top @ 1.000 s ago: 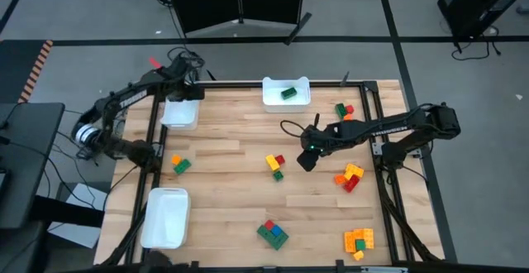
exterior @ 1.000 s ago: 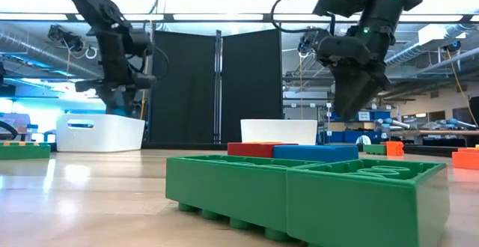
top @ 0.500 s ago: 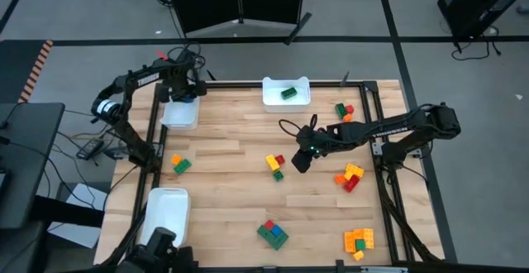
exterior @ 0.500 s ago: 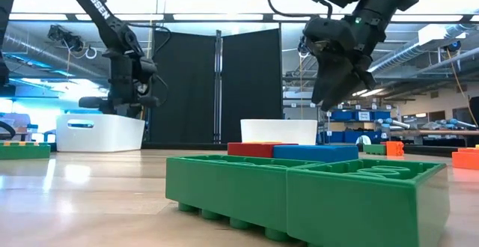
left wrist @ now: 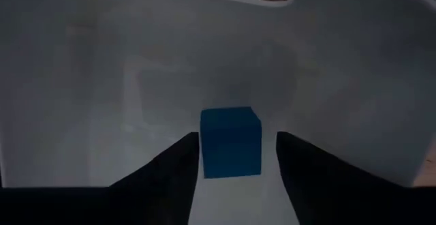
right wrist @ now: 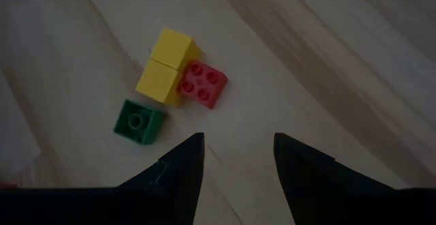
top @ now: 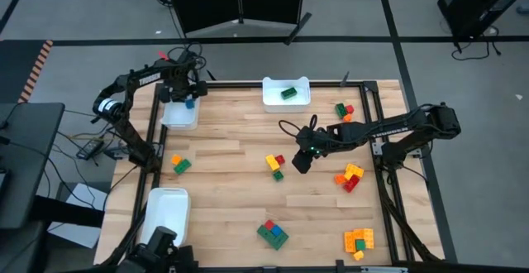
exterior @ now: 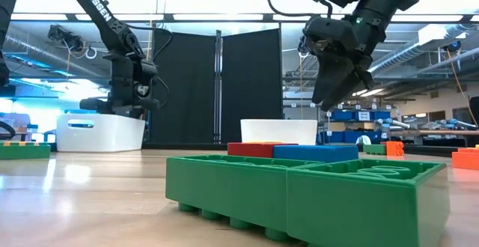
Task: Sort blocks by size
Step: Put the orange 4 stud game piece into the bottom white bin
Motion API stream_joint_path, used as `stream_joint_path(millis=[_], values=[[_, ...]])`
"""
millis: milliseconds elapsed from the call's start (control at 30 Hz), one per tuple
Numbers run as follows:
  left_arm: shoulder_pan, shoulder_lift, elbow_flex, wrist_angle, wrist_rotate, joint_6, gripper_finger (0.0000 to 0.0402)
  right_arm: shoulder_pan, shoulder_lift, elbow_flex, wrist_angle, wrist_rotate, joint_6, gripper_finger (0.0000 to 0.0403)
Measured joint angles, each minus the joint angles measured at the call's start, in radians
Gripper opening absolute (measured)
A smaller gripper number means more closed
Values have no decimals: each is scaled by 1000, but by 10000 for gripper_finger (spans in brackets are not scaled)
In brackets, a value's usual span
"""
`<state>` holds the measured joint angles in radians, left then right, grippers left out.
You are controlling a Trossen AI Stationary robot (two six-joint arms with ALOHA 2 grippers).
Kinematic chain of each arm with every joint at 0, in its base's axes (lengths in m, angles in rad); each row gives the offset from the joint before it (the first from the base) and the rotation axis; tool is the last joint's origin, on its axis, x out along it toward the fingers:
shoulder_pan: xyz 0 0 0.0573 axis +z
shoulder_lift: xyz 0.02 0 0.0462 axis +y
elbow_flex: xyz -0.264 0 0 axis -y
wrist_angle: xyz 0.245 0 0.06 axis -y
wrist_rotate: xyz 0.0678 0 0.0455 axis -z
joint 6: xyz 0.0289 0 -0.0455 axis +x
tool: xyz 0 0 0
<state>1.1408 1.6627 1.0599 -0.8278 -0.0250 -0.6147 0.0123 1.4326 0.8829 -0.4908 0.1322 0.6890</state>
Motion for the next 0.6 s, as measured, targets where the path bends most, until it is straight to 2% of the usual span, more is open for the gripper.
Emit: stream_joint_path(millis=[333, 600], values=[[0, -34, -2, -3, -3, 34, 229, -2, 0, 0, 4, 2, -4, 188], [-13, -199, -2, -3, -7, 113, 229, -16, 0, 0, 33, 5, -4, 188]])
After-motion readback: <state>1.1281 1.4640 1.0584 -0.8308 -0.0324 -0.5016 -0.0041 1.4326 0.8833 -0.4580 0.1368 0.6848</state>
